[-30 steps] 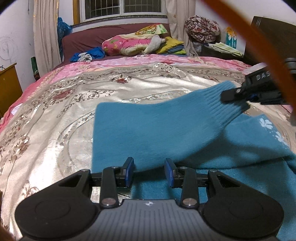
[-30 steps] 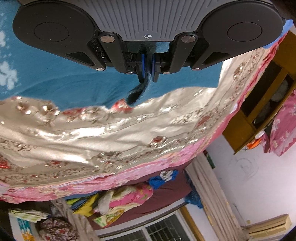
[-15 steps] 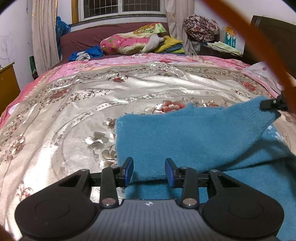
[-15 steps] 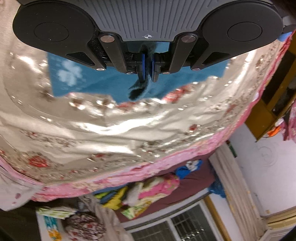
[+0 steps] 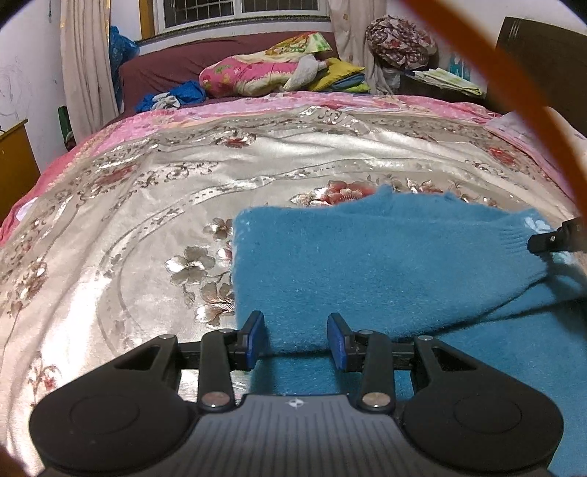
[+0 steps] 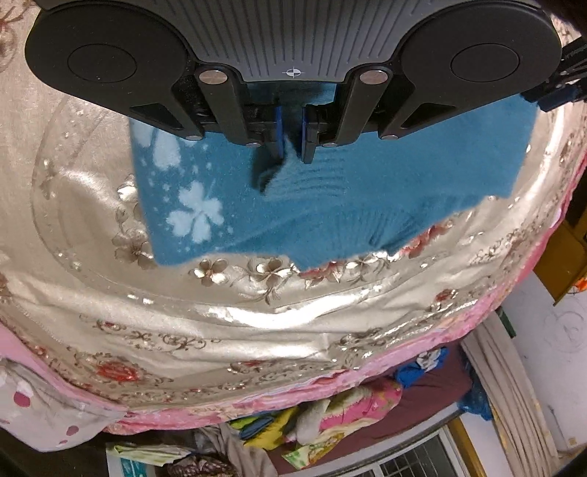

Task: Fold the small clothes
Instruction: 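Fold the hem up over the sleeves with the right gripper and release, then move both grippers to the folded edge of the sweater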

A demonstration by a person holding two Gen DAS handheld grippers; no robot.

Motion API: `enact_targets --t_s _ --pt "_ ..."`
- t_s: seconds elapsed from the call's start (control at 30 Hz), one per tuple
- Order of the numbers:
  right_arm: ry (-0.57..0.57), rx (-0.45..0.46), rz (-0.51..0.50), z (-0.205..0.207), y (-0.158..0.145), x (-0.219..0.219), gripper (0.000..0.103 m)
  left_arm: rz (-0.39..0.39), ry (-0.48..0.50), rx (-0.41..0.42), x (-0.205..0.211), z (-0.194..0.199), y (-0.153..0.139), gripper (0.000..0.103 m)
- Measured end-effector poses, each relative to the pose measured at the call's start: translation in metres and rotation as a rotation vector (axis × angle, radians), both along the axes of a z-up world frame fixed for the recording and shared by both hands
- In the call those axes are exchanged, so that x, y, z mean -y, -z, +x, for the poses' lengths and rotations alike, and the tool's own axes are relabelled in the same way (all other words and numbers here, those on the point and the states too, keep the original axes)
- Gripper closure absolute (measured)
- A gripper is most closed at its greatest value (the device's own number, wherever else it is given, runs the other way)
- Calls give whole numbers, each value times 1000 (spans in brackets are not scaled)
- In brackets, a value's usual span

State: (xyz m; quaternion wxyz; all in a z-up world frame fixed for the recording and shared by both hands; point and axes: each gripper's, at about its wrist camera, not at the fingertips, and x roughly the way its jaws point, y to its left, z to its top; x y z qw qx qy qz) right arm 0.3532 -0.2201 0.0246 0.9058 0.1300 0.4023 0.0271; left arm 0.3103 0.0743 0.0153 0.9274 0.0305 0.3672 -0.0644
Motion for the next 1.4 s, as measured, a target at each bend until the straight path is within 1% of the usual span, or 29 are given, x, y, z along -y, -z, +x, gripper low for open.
enact_targets --t_s 0.1,0.27,0.33,0.4,0.5,0.57,0.73,0.87,0.93,1.03,1.07,1.17,1.27,1.33,1.4 --pt "-2 30 -72 -6 -10 -5 89 -6 -4 5 -4 -5 -5 60" --pt "-50 73 -68 -21 -25 -13 89 -3 -15 -11 -9 -12 -5 59" --pt "-75 61 -57 -22 -22 -21 89 -14 -15 -29 -9 -13 -2 59" --pt "-80 18 -51 -19 -13 -26 89 -7 -10 -46 -7 -13 2 59" --pt "-65 -45 -68 -14 2 -30 88 5 -6 -63 -6 -14 7 59" --pt "-63 -47 -62 -17 5 -29 89 -1 -6 -69 -8 -17 8 59" --pt "-95 -29 -26 -37 -11 -26 87 -21 -5 -60 -15 -37 2 59" --pt "-148 -10 13 -79 -29 -23 86 -10 12 -50 -23 -68 -8 59" --pt "-176 -5 10 -105 -38 -22 83 -13 18 -48 -29 -87 -14 59" --pt "-201 -3 3 -147 -50 -17 82 -26 31 -53 -36 -115 -19 57" --pt "-205 -6 5 -160 -52 -14 81 -31 33 -57 -39 -125 -19 56" --pt "-205 -34 3 -201 -58 -4 79 -40 43 -69 -44 -153 -19 55" --pt "-193 -73 10 -239 -56 5 71 -43 50 -86 -49 -180 -15 55" --pt "-182 -94 10 -261 -52 10 64 -38 49 -101 -52 -195 -11 55" --pt "-166 -125 24 -279 -44 13 61 -35 45 -122 -54 -208 -6 55"
